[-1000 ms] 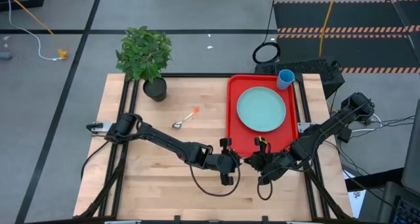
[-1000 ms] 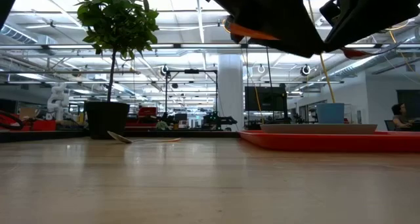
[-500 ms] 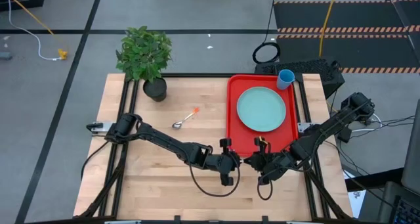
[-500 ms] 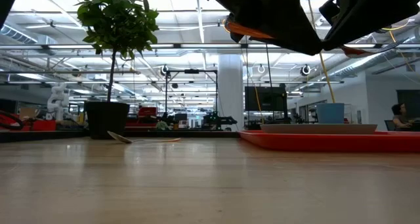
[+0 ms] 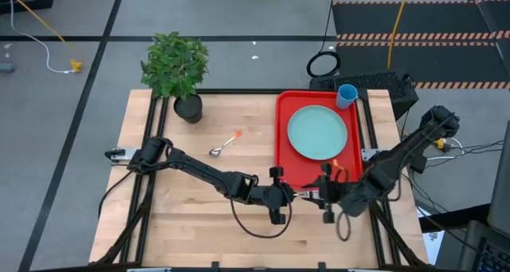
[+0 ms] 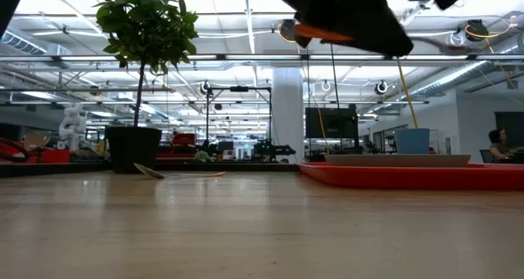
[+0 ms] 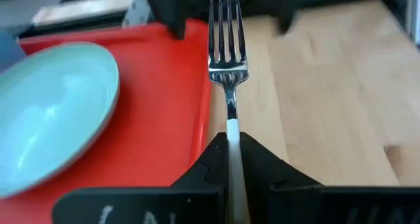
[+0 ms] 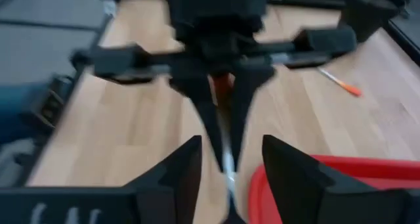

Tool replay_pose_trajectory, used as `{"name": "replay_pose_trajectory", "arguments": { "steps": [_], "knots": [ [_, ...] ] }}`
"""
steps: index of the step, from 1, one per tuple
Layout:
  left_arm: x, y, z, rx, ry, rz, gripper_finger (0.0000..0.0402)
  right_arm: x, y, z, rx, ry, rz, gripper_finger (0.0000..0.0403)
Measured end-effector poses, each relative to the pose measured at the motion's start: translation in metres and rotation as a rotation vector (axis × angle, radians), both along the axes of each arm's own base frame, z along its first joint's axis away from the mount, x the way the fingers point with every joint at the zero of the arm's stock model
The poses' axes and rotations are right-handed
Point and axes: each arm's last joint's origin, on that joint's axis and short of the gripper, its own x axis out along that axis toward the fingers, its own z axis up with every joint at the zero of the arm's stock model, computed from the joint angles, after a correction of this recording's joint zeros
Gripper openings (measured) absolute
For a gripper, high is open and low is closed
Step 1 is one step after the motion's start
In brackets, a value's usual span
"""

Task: Pick and place plate/cup/fork/spoon on tray
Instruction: Put the orange fork on the red tray at the bottom of the light green plate

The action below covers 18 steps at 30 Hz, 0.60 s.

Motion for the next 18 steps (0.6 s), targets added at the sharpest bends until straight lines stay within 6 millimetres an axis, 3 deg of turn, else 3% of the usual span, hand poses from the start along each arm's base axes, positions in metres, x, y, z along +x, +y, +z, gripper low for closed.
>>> {"name": "replay_pose_trajectory", "arguments": {
  "steps": [11,14,18],
  "knots": [
    [0.013,0.03,0.007,0.01,-0.066,-0.015,0.0022,-0.031,-0.004,0.032,-0.054,-0.196,-0.04,0.0169],
    [0.02,0.036,0.004,0.01,-0.108,-0.057,0.0016,-0.036,-0.009,0.038,-0.097,-0.226,-0.048,0.0169],
    [0.032,0.05,-0.015,0.011,-0.135,-0.069,0.0026,-0.039,-0.015,0.044,-0.146,-0.245,-0.029,0.0169]
  ]
}}
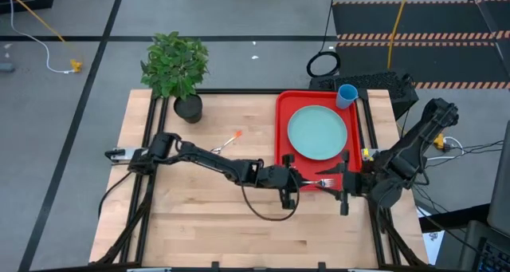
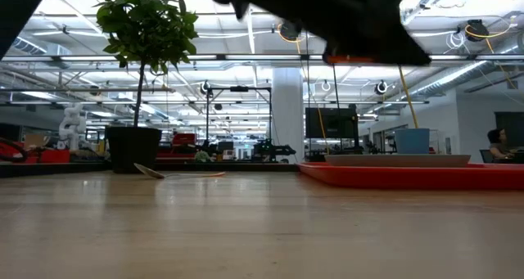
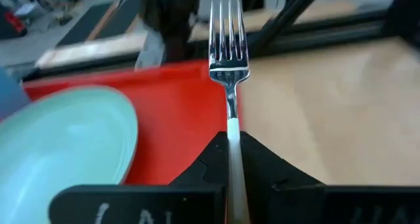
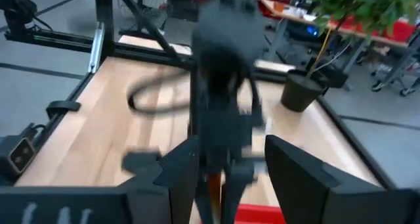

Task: Pick and place plate/cup/fork/spoon on tray
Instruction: Put the orange fork on the red tray at the bottom of the light green plate

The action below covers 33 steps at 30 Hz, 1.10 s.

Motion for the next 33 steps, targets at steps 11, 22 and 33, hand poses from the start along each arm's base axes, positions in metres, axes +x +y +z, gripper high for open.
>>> {"name": "replay_pose_trajectory", "arguments": {
  "steps": [11,22,33],
  "knots": [
    [0.02,0.048,-0.035,-0.024,-0.043,-0.029,0.0017,-0.006,-0.015,0.012,-0.085,-0.035,0.003,0.0169],
    [0.027,0.077,-0.07,-0.049,-0.012,-0.049,0.0017,-0.01,-0.019,0.015,-0.148,-0.042,0.016,0.0169],
    [0.03,0.084,-0.097,-0.02,-0.005,-0.048,0.0031,-0.01,-0.019,0.015,-0.134,-0.048,-0.004,0.0169]
  ]
}}
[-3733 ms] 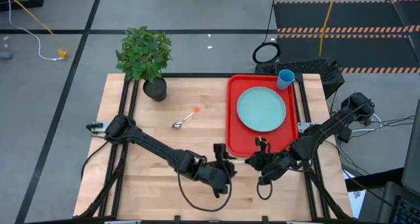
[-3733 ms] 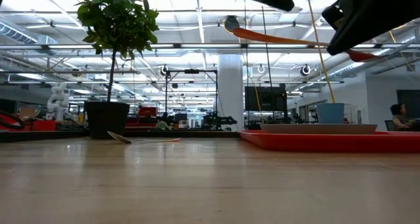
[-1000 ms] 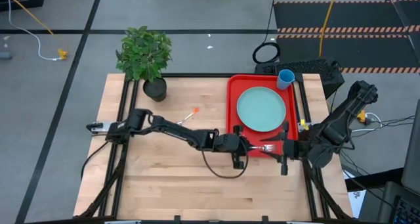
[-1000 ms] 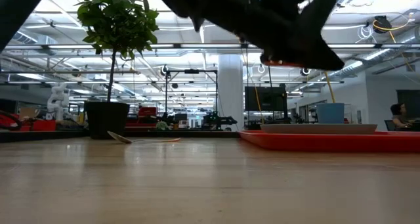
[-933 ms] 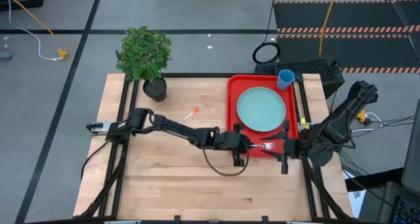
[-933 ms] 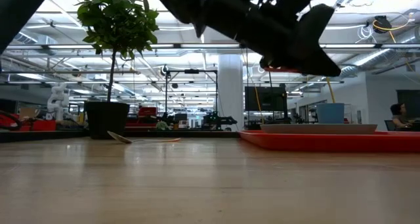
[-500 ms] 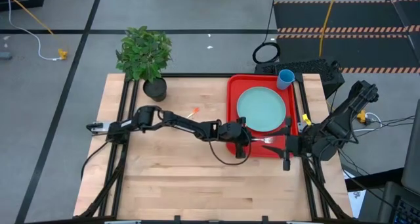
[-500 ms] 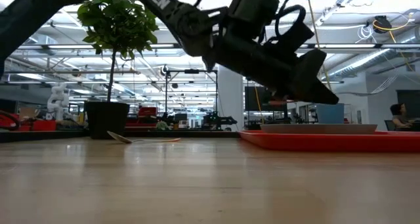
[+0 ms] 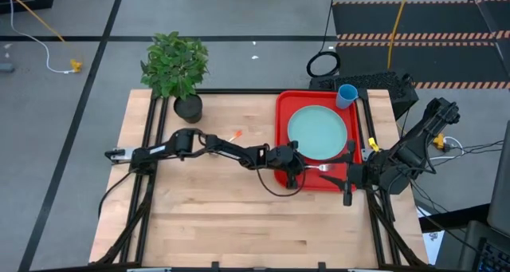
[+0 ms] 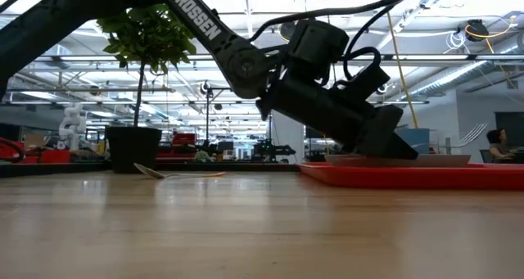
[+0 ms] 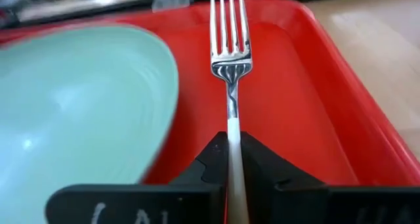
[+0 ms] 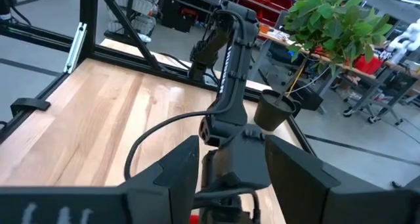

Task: Pick and place plate/cup/fork/spoon on tray
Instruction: Put the orange fork on the red tray at the bottom of the light green plate

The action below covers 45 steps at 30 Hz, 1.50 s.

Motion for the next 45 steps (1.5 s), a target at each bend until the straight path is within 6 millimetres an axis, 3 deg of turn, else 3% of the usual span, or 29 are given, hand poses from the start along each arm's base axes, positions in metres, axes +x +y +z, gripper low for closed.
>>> {"name": "replay_pose_trajectory", "arguments": {
  "steps": [6,21,24,29,34,41,45],
  "knots": [
    [0.0,-0.001,-0.004,0.053,0.009,-0.027,0.002,0.0,0.0,0.0,0.001,0.001,0.0,0.0169],
    [-0.001,0.012,-0.007,0.061,0.032,0.016,0.0072,0.0,0.0,0.0,0.002,0.001,0.001,0.0169],
    [-0.002,0.011,0.001,0.054,0.043,0.017,0.0073,0.0,0.0,-0.001,0.023,0.004,-0.005,0.0169],
    [-0.011,0.004,0.044,0.057,0.074,0.001,0.0074,-0.001,-0.001,-0.007,0.088,0.033,-0.037,0.0169],
    [-0.032,0.001,0.103,0.025,0.126,0.006,0.0074,0.001,-0.006,-0.02,0.102,0.107,-0.133,0.0167],
    [-0.097,-0.007,0.2,-0.073,0.223,0.044,0.0074,0.009,-0.023,-0.067,0.134,0.378,-0.267,0.0124],
    [-0.13,-0.025,0.227,-0.04,0.256,0.063,0.0074,0.015,-0.034,-0.095,0.197,0.562,-0.275,0.009]
  ]
}}
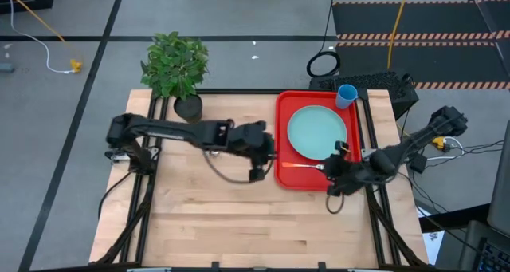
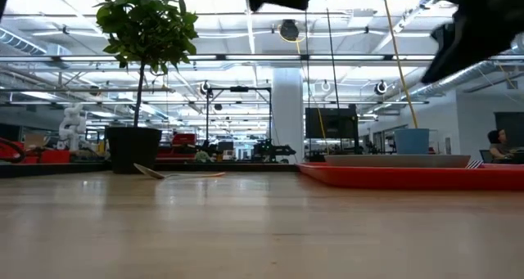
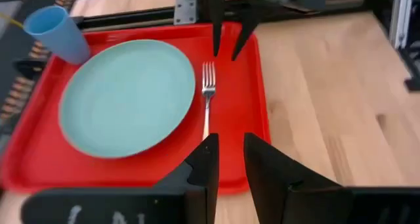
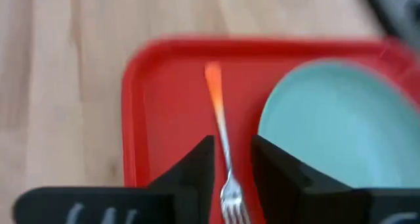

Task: Pick and place plate/cup/fork/spoon on tray
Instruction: Put the orange fork on the red tray at the bottom of the light green plate

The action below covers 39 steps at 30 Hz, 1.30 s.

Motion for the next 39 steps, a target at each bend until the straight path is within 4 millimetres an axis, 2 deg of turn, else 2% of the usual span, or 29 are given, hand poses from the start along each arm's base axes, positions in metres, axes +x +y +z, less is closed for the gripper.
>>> {"name": "replay_pose_trajectory", "arguments": {
  "steps": [5,11,23,31,39],
  "knots": [
    [-0.022,-0.024,0.001,0.083,0.01,0.034,0.0074,0.006,-0.014,-0.027,0.056,0.16,-0.009,0.0045],
    [-0.03,-0.032,0.005,0.101,0.014,0.025,0.0074,0.013,-0.025,-0.052,0.126,0.243,0.048,0.0003],
    [-0.03,-0.032,0.007,0.109,0.006,0.022,0.0074,0.008,-0.046,-0.08,0.121,0.309,-0.022,0.0001],
    [-0.029,-0.032,0.009,0.123,-0.023,0.01,0.0074,0.002,-0.048,-0.095,0.131,0.291,-0.032,0.0001],
    [-0.028,-0.032,0.011,0.147,-0.037,-0.007,0.0074,0.0,-0.048,-0.1,0.161,0.287,-0.048,0.0]
  ]
}}
